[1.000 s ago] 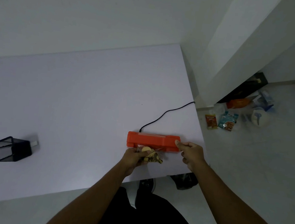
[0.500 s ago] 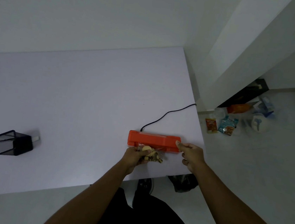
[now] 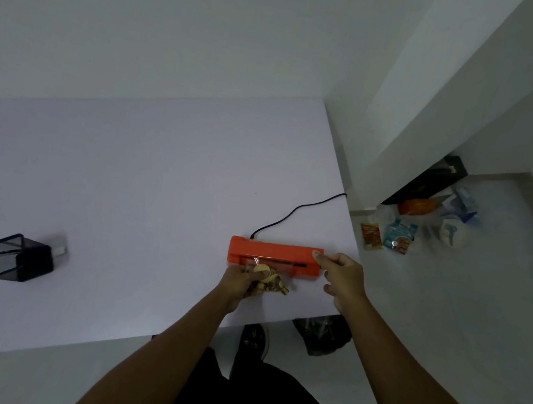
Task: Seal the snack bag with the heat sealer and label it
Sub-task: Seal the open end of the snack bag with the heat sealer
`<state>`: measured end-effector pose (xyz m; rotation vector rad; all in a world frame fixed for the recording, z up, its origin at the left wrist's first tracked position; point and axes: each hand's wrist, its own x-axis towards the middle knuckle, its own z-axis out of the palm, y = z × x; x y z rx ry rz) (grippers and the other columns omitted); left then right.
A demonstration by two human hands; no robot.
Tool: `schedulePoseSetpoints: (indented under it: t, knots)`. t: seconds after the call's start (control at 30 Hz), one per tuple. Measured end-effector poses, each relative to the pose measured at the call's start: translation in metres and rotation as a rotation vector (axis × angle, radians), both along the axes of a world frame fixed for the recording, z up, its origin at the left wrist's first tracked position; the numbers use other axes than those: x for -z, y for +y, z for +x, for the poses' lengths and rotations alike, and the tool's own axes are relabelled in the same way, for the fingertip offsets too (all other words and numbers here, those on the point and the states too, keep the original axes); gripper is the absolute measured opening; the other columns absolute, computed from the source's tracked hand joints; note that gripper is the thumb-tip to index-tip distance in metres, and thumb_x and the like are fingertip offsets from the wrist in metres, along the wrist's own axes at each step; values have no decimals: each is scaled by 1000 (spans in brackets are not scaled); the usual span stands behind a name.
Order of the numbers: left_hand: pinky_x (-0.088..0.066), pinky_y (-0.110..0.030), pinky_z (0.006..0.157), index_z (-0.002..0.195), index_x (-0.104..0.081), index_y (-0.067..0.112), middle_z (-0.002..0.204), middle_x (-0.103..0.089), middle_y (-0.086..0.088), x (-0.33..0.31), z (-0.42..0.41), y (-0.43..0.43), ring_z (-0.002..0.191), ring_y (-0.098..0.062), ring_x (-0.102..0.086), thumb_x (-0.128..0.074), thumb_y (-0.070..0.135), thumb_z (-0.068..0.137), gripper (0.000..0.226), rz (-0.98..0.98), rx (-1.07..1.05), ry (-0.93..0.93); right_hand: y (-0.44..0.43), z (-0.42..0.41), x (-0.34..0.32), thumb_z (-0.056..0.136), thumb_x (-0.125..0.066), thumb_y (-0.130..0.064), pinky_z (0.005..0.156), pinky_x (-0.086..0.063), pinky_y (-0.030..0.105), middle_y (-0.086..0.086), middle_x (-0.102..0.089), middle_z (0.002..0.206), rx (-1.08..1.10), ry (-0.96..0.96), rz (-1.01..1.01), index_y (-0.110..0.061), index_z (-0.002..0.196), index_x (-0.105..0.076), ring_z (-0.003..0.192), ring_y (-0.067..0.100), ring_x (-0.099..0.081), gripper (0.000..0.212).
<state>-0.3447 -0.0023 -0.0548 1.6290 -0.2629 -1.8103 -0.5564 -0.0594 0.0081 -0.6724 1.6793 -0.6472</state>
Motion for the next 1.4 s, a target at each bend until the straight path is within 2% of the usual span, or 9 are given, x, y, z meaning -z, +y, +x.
schedulePoseSetpoints:
  t: [0.13, 0.3, 0.53, 0.63, 0.77, 0.87, 1.03, 1.23, 1.4]
  knots:
    - [-57, -48, 90, 110, -66, 1, 106, -73, -18, 2, 1, 0, 99, -34, -71, -76, 8, 80, 32, 6, 14, -2, 5, 18, -39, 81, -79, -30, 48, -50, 28, 4, -61, 75, -113, -9, -135, -13, 78, -57, 64, 17, -59, 29]
    - [-59, -46, 87, 111, -65, 3, 104, -74, -17, 4, 1, 0, 97, -32, -72, -75, 6, 80, 33, -4, 28, -9, 6, 56, -75, 79, -79, -31, 46, -50, 27, 4, -63, 75, -259, -5, -290, -18, 72, -55, 56, 11, -64, 29]
    - [-60, -42, 82, 105, -67, 4, 94, -75, -13, 3, 2, 0, 88, -28, -73, -74, 6, 82, 25, -47, 62, -37, 11, 116, -101, 73, -81, -41, 74, -62, 43, 9, -69, 81, -423, 22, -382, -11, 78, -61, 78, 27, -69, 37]
    - [-59, -38, 71, 97, -66, 3, 79, -72, -10, 1, 2, 1, 69, -18, -69, -69, 9, 84, 14, -101, 103, -50, 14, 137, -111, 78, -79, -37, 65, -57, 32, -4, -66, 79, -511, 12, -402, -15, 84, -66, 71, 17, -64, 26]
    - [-55, -31, 63, 97, -65, 0, 80, -69, -15, -4, 2, 1, 66, -18, -66, -67, 16, 87, 19, -133, 122, -71, 18, 149, -115, 89, -69, -27, 62, -54, 23, -18, -62, 80, -632, -15, -412, -18, 98, -71, 73, 8, -60, 13]
    - [-60, -37, 69, 99, -65, 2, 88, -72, -14, -2, 2, 2, 75, -22, -71, -71, 10, 84, 19, -110, 124, -67, 15, 127, -100, 93, -62, -23, 72, -60, 28, -13, -70, 93, -503, -52, -395, -20, 101, -72, 85, 7, -67, 13]
    - [-60, -42, 83, 111, -62, 8, 106, -72, -14, -5, 0, 6, 98, -29, -70, -65, 18, 91, 23, -90, 74, -81, 16, 43, -31, 94, -58, -16, 91, -56, 41, 0, -72, 103, -263, 251, -306, -16, 105, -72, 98, 18, -66, 18]
    - [-61, -38, 73, 114, -60, 10, 106, -70, -14, -12, -3, 6, 97, -28, -70, -47, 21, 99, 22, -98, 53, -173, 44, 0, 26, 98, -55, -10, 95, -41, 23, 12, -65, 128, -312, 391, -203, -7, 126, -65, 117, 26, -59, 30]
    - [-62, -42, 74, 106, -61, 11, 103, -69, -15, -21, -7, -1, 93, -28, -69, -48, 17, 98, 17, -133, 89, -297, 56, 5, 44, 97, -55, -8, 91, -42, 23, 14, -66, 119, -289, 347, -215, -8, 134, -58, 112, 27, -60, 36]
